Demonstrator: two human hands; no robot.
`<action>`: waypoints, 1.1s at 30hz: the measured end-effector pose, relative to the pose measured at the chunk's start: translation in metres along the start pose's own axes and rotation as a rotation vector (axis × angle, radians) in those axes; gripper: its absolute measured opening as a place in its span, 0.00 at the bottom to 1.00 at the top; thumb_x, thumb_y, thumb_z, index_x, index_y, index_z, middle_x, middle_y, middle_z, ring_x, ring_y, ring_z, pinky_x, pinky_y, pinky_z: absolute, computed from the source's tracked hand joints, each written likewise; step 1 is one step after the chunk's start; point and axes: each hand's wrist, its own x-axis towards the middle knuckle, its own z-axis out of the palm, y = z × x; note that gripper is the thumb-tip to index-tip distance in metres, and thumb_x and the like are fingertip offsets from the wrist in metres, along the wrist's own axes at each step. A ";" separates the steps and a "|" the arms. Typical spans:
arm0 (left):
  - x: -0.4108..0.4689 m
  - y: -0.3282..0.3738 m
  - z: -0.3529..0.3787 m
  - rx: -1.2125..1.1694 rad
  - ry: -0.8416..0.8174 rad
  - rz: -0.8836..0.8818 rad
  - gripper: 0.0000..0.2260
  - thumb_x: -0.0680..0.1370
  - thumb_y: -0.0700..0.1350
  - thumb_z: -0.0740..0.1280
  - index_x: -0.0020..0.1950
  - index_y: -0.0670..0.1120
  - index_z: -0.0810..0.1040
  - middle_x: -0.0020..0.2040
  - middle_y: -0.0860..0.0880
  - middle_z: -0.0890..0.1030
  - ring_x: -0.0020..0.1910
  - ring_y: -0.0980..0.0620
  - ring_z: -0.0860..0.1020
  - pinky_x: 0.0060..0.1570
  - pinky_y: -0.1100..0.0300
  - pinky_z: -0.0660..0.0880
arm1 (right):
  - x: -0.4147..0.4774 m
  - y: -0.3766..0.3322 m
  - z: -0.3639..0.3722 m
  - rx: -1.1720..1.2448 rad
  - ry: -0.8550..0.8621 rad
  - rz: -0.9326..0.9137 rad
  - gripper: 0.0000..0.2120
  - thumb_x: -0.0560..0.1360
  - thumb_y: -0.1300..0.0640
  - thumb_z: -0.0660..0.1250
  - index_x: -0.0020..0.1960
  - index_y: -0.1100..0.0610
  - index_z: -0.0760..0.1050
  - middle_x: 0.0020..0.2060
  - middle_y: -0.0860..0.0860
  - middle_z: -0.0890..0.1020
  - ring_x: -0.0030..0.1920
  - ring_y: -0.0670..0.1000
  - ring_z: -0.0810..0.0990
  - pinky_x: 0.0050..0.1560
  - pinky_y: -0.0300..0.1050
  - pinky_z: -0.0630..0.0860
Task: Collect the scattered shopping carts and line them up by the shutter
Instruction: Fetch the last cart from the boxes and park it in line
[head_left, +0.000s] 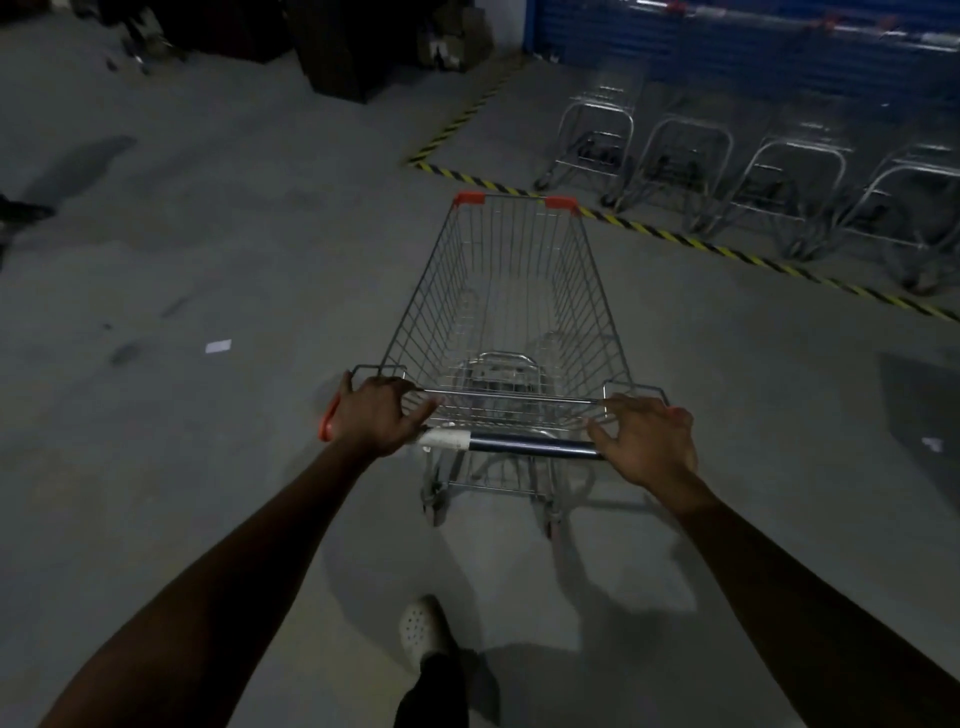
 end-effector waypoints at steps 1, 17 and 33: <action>0.012 0.000 -0.001 -0.001 0.010 0.002 0.34 0.77 0.74 0.47 0.64 0.54 0.79 0.65 0.51 0.81 0.67 0.51 0.75 0.76 0.40 0.51 | 0.015 0.001 0.001 -0.001 0.008 0.001 0.32 0.73 0.30 0.47 0.68 0.41 0.75 0.69 0.41 0.75 0.67 0.49 0.74 0.64 0.54 0.62; 0.237 -0.023 -0.039 0.022 -0.054 -0.037 0.36 0.77 0.73 0.44 0.67 0.51 0.76 0.66 0.48 0.79 0.65 0.48 0.76 0.69 0.46 0.65 | 0.258 -0.008 -0.028 0.016 0.031 -0.012 0.22 0.76 0.35 0.60 0.68 0.39 0.74 0.67 0.39 0.77 0.67 0.48 0.74 0.64 0.54 0.65; 0.483 -0.011 -0.056 -0.008 -0.125 -0.202 0.31 0.80 0.68 0.48 0.73 0.51 0.71 0.71 0.45 0.73 0.70 0.44 0.70 0.71 0.42 0.59 | 0.556 0.024 -0.052 0.031 0.045 -0.164 0.33 0.70 0.31 0.54 0.67 0.46 0.77 0.65 0.45 0.80 0.66 0.52 0.77 0.64 0.56 0.67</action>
